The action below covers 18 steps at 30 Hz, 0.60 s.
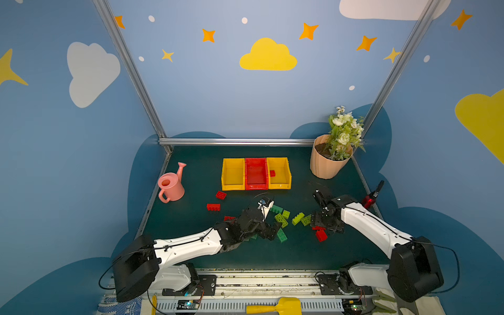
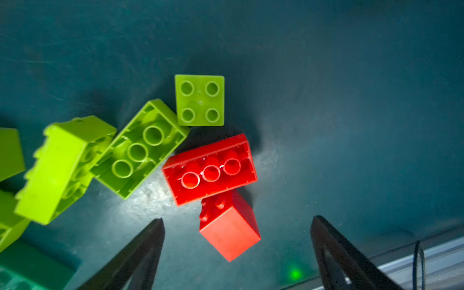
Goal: Sort the legos into containers by color
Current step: Place the lego in the container, then pick up the lego from the middle-right of the table.
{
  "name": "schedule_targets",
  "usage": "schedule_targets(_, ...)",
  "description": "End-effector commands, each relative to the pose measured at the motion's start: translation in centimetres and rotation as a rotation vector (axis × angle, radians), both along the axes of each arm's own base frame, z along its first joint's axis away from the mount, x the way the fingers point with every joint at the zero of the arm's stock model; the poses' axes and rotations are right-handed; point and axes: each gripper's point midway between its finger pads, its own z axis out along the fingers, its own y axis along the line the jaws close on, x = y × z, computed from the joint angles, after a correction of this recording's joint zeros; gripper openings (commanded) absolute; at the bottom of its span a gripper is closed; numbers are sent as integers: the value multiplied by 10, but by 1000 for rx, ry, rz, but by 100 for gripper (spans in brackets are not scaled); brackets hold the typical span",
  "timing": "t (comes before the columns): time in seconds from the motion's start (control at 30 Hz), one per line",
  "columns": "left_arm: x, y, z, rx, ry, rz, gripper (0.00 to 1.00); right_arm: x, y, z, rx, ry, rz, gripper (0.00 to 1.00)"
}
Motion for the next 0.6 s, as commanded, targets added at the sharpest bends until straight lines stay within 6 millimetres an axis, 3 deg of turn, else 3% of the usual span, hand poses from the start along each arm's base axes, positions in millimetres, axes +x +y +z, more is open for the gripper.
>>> schedule_targets(0.0,0,11,3,-9,-24,29,100,6,5,-11,13,21,45,91)
schedule_targets(0.27,0,30,7,1,-62,77,100,17,14,-20,43,35,110,90)
schedule_targets(0.57,1,31,5,15,-61,83,100,22,22,-35,91,70,116,85)
